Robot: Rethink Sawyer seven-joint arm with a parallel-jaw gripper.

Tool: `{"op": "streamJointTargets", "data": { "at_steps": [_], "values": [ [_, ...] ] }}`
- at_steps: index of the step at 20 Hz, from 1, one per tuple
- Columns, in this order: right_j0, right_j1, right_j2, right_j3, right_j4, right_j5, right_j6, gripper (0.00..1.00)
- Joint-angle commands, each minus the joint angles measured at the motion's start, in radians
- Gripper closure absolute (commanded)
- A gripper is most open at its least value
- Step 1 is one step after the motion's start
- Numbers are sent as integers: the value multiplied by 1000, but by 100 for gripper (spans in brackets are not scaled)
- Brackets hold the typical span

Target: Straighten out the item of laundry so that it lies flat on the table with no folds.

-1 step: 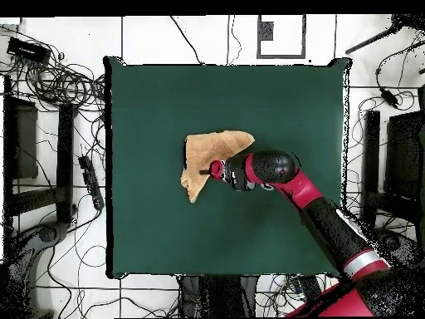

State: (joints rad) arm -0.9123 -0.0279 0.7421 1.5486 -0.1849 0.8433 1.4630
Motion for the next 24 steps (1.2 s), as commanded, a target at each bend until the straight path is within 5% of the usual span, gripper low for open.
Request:
{"op": "streamJointTargets", "data": {
  "at_steps": [1,13,19,24],
  "values": [
    [59,-17,16,37,-24,-101,30,100],
    [100,-267,14,252,120,-120,320,100],
    [156,-400,-6,381,211,-235,445,100],
    [327,-466,-203,363,188,-391,568,100]
  ]
}}
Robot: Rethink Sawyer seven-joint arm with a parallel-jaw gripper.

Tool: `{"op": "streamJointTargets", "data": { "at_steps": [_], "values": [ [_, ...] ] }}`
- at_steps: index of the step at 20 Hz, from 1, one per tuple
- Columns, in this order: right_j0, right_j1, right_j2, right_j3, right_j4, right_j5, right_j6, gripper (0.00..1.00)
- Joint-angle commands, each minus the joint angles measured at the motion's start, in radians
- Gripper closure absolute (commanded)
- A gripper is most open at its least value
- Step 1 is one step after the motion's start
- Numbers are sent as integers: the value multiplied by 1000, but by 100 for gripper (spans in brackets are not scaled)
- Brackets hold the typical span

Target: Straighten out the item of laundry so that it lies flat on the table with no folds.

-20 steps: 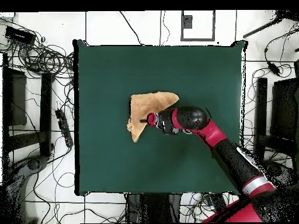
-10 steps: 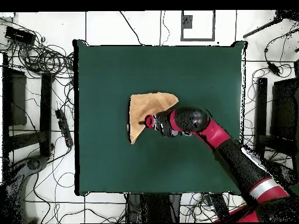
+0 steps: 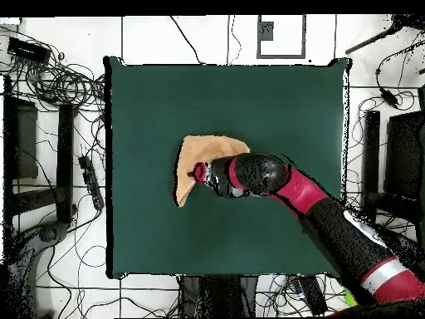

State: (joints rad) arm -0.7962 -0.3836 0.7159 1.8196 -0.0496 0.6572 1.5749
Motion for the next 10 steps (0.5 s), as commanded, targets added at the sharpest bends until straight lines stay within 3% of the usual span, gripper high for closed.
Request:
{"op": "streamJointTargets", "data": {
  "at_steps": [1,7,10],
  "values": [
    [255,-119,-228,77,48,-214,482,100],
    [493,-115,-535,-29,79,-259,636,100],
    [566,-114,-614,-47,102,-256,663,100]
  ]
}}
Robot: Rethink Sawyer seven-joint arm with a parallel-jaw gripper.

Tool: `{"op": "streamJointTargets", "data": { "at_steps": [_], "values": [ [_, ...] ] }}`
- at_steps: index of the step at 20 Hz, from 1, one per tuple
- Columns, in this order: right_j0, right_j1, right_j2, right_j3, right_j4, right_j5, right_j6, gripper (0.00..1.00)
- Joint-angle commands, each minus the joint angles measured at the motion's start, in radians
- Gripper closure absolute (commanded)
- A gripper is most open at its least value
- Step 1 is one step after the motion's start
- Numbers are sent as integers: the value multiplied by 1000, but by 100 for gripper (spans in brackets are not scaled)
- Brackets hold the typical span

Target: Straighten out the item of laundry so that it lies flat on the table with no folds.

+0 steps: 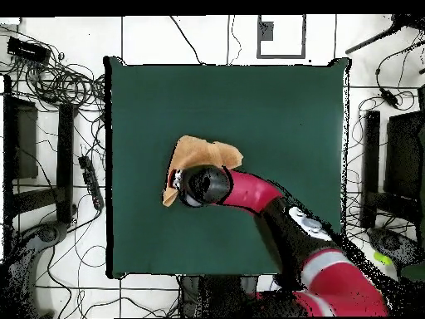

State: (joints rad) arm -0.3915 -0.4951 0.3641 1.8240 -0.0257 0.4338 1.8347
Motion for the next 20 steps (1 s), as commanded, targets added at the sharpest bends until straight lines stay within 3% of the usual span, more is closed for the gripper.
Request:
{"op": "streamJointTargets", "data": {
  "at_steps": [1,4,10,20],
  "values": [
    [198,-1,-305,-71,81,-17,421,100],
    [285,25,-402,-129,104,28,483,100],
    [355,12,-463,-156,135,128,511,100],
    [424,-165,-550,-100,116,389,496,100]
  ]
}}
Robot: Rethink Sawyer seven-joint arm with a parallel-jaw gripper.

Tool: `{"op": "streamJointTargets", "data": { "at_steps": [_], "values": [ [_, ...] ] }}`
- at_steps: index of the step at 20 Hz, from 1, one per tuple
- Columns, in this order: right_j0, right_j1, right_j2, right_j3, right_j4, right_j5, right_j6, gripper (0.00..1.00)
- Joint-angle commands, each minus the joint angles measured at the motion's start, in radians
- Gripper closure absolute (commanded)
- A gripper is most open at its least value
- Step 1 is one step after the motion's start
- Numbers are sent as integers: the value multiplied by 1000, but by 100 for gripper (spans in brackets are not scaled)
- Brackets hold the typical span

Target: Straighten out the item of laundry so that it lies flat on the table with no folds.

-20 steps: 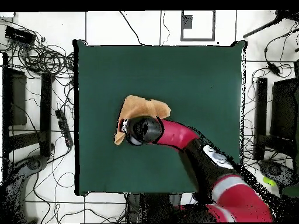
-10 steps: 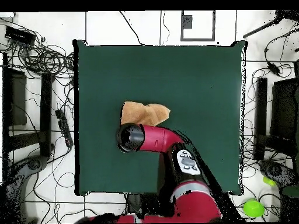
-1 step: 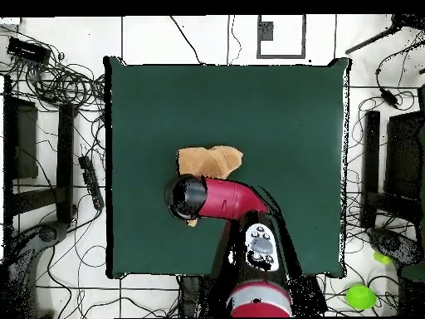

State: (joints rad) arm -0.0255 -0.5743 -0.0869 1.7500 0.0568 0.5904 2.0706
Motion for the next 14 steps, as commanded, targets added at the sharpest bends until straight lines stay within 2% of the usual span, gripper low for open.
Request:
{"op": "streamJointTargets", "data": {
  "at_steps": [1,7,10,14],
  "values": [
    [66,-97,-111,-26,22,254,252,100],
    [104,-190,-172,6,-13,302,224,100],
    [124,-219,-197,36,-32,282,205,100],
    [135,-185,-242,-20,-70,291,197,100]
  ]
}}
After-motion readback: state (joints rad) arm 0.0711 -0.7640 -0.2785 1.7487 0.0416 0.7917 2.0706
